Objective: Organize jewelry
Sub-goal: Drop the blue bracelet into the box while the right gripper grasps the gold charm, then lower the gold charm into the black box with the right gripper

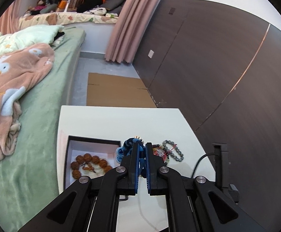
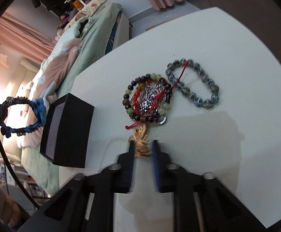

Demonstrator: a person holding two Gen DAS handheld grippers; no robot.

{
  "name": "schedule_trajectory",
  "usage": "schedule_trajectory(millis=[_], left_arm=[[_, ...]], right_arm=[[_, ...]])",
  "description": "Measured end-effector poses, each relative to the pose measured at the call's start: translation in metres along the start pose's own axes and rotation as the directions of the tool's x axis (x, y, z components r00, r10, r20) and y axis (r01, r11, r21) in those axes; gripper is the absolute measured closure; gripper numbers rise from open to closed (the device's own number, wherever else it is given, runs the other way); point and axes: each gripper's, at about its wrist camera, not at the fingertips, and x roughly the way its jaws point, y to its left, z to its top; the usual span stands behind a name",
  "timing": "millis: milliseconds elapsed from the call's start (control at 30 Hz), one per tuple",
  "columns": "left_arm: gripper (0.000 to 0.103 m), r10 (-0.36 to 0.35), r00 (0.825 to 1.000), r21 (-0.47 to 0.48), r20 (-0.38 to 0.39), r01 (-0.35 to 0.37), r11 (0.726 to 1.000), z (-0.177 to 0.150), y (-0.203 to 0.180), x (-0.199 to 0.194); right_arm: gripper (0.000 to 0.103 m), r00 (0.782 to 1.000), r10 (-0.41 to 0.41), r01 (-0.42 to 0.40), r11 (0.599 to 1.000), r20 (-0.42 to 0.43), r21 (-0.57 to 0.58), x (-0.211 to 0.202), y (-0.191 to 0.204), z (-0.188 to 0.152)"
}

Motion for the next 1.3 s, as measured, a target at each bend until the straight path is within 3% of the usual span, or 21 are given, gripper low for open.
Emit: schedule_trajectory(millis=[133, 267, 467, 567, 600, 633, 667, 733, 767, 833, 1233, 1267, 1300], left_arm=[[0.098, 0.017, 1.000, -0.015, -0.006, -0.018, 1.000, 0.000, 0.008, 0.000], [0.098, 0.028, 1.000, -0.010, -0.002, -0.028, 1.000, 0.001, 0.011, -0.001], [0.095, 0.040, 0.999, -0.034, -0.008, -0.040, 0.999, 0.001, 0.025, -0.001], [0.092, 0.042, 0.999, -0.098, -0.031, -0.045, 0.994, 0.003, 0.039, 0.001], [0.088, 0.043, 0.998, -0.115, -0.034, -0.047, 0.992, 0.004, 0.043, 0.000], [0.072, 0.044, 0.999, -0.138, -0.030, -0.048, 0.989, 0.005, 0.048, -0.002], [0.047, 0.048, 0.999, -0.147, -0.021, -0.051, 0.988, 0.006, 0.050, -0.005], [0.020, 0.068, 0.997, -0.163, 0.028, -0.062, 0.985, 0.007, 0.055, -0.015], [0.016, 0.072, 0.996, -0.167, 0.058, -0.061, 0.984, 0.007, 0.056, -0.021], [0.015, 0.077, 0.993, -0.160, 0.091, -0.062, 0.985, 0.007, 0.058, -0.031], [0.015, 0.061, 0.995, -0.178, 0.085, -0.045, 0.983, 0.006, 0.069, -0.030], [0.015, 0.054, 0.994, -0.184, 0.092, -0.036, 0.982, 0.006, 0.070, -0.031], [0.015, 0.052, 0.994, -0.187, 0.099, -0.033, 0.982, 0.006, 0.070, -0.033]], right_arm=[[0.089, 0.999, 0.017, -0.017, 1.000, 0.028, 0.009, -0.005, -0.002, 0.000], [0.090, 0.993, 0.097, -0.099, 0.994, 0.062, 0.035, -0.017, -0.005, 0.002], [0.090, 0.964, 0.239, -0.243, 0.970, 0.117, 0.027, -0.035, 0.001, 0.003], [0.090, 0.953, 0.274, -0.278, 0.960, 0.128, 0.016, -0.035, 0.008, 0.004], [0.090, 0.950, 0.283, -0.286, 0.958, 0.131, 0.010, -0.034, 0.012, 0.003], [0.090, 0.946, 0.295, -0.298, 0.955, 0.133, 0.001, -0.034, 0.016, 0.003], [0.090, 0.943, 0.306, -0.308, 0.951, 0.134, -0.006, -0.033, 0.020, 0.003], [0.090, 0.934, 0.329, -0.328, 0.944, 0.143, -0.030, -0.032, 0.030, 0.003], [0.090, 0.931, 0.335, -0.332, 0.942, 0.146, -0.041, -0.032, 0.034, 0.004], [0.090, 0.923, 0.352, -0.346, 0.936, 0.156, -0.060, -0.033, 0.041, 0.006], [0.089, 0.867, 0.472, -0.451, 0.880, 0.157, -0.150, -0.021, 0.095, 0.013], [0.085, 0.869, 0.471, -0.449, 0.880, 0.153, -0.154, -0.020, 0.099, 0.014], [0.066, 0.874, 0.465, -0.443, 0.882, 0.139, -0.161, -0.017, 0.104, 0.014]])
